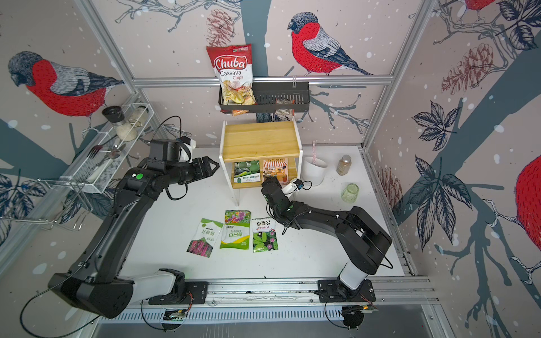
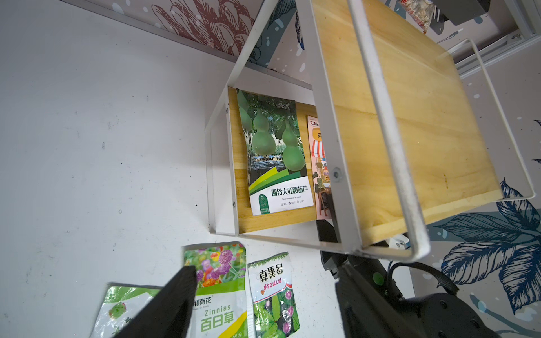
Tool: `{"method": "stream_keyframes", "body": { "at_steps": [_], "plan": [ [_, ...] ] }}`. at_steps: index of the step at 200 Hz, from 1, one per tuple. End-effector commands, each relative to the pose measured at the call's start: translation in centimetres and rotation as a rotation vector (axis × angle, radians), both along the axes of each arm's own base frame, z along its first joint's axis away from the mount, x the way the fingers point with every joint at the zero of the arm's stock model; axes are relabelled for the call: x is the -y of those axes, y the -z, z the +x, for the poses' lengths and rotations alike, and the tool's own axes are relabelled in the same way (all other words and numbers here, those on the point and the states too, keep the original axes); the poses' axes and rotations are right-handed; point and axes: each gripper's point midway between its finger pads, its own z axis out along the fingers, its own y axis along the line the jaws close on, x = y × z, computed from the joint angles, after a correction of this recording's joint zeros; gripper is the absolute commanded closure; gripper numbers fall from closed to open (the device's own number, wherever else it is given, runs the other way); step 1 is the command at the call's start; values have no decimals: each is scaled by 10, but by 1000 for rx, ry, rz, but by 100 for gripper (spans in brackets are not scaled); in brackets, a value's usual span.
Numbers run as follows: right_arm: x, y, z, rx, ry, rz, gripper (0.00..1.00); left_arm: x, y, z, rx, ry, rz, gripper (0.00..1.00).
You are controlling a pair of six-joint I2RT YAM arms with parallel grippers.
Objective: Take the seed bag off the shelf
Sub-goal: Pick up the seed packet from the shelf.
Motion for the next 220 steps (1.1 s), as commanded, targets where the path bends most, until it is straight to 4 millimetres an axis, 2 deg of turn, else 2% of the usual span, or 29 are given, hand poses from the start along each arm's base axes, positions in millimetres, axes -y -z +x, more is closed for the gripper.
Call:
{"method": "stream_keyframes", "body": {
  "at_steps": [1, 71, 102, 124, 142, 159, 192, 220],
  "plan": [
    [-5, -1, -6, -4, -20, 4, 8, 0, -3, 1, 18, 14, 1, 21],
    [0, -10, -19, 0, -32, 1, 21, 0, 3, 1, 10, 10, -5, 21],
    [2, -12, -18, 14, -32, 15, 27, 0, 3, 1, 9, 12, -3, 21],
    [1, -14, -17, 24, -36, 18, 37, 0, 3, 2, 9, 12, -1, 21],
    [0, -16, -16, 38, -44, 19, 39, 0, 4, 1, 7, 14, 0, 21],
    [-2, -22, -16, 51, -50, 23, 33, -1, 3, 2, 10, 12, 2, 21],
    [-2, -34, -15, 70, -44, 31, 2, 0, 3, 2, 8, 12, 2, 21],
    [-3, -32, -7, 69, -29, 25, 0, 0, 3, 3, 7, 15, 0, 21]
  ]
}}
